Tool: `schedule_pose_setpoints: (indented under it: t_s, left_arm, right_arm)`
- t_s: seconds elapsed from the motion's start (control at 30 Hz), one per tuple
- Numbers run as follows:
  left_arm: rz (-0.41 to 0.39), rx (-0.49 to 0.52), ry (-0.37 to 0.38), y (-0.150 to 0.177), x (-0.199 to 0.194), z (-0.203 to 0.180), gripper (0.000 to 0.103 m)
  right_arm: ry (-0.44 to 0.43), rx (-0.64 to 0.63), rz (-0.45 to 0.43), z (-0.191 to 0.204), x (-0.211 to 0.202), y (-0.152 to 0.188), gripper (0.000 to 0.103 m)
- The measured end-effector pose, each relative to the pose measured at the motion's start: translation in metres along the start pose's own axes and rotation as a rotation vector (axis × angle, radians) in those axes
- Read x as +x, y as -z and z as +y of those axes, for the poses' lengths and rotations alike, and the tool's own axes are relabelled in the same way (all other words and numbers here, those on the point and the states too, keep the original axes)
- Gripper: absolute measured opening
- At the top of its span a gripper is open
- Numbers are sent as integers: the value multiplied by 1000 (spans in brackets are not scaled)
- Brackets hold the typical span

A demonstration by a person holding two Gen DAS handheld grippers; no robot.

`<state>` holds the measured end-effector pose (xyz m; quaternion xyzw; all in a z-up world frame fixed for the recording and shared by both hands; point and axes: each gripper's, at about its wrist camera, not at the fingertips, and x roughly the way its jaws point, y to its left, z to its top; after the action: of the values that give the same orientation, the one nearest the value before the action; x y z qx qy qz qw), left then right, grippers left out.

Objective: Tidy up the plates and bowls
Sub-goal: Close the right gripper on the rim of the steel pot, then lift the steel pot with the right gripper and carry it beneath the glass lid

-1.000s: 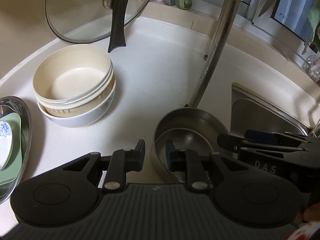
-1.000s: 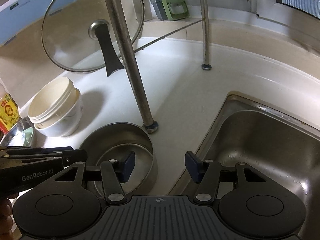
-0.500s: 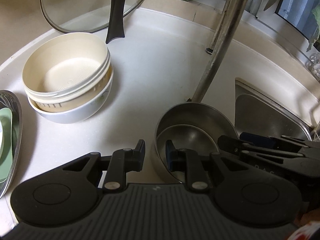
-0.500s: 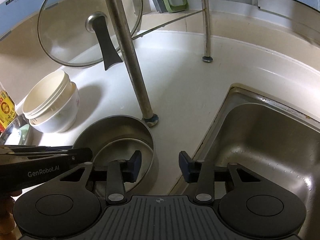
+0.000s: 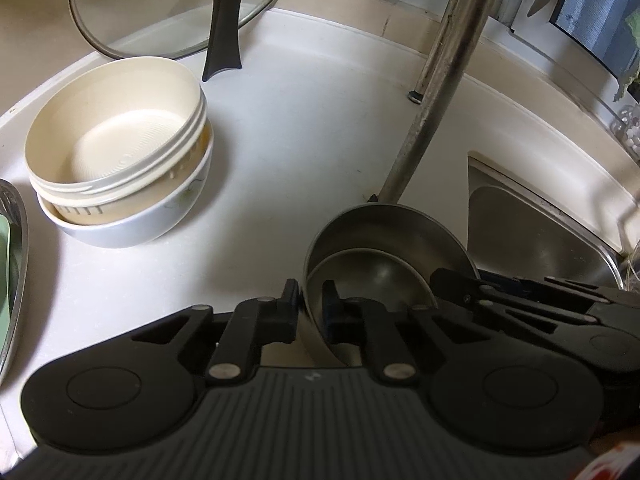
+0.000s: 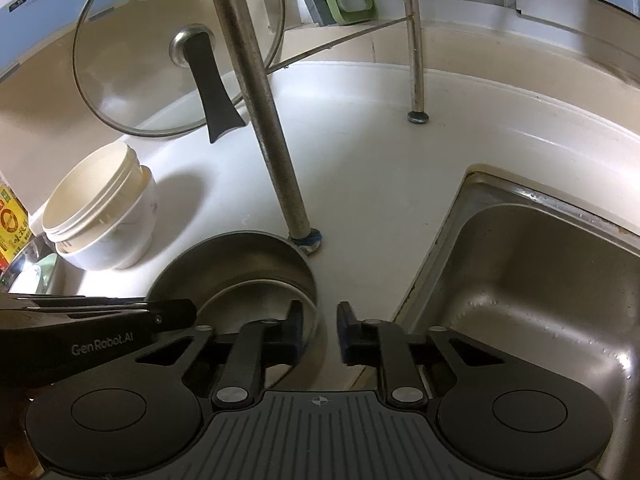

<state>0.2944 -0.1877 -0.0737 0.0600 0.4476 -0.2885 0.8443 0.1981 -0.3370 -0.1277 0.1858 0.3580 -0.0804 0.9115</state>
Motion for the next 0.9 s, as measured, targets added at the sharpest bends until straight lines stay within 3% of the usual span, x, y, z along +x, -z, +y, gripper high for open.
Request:
schedule_pose_setpoints:
  t_s: [0.47,0.9]
  left_arm:
    - [-29,8,8,5,-26,0,7]
    - [-133,-10,-12,8,-77,9,6]
  right_arm:
    - [7,-45,-15,9,-17,-7,4]
    - [-46,-84,-88,33,-50,-19,4]
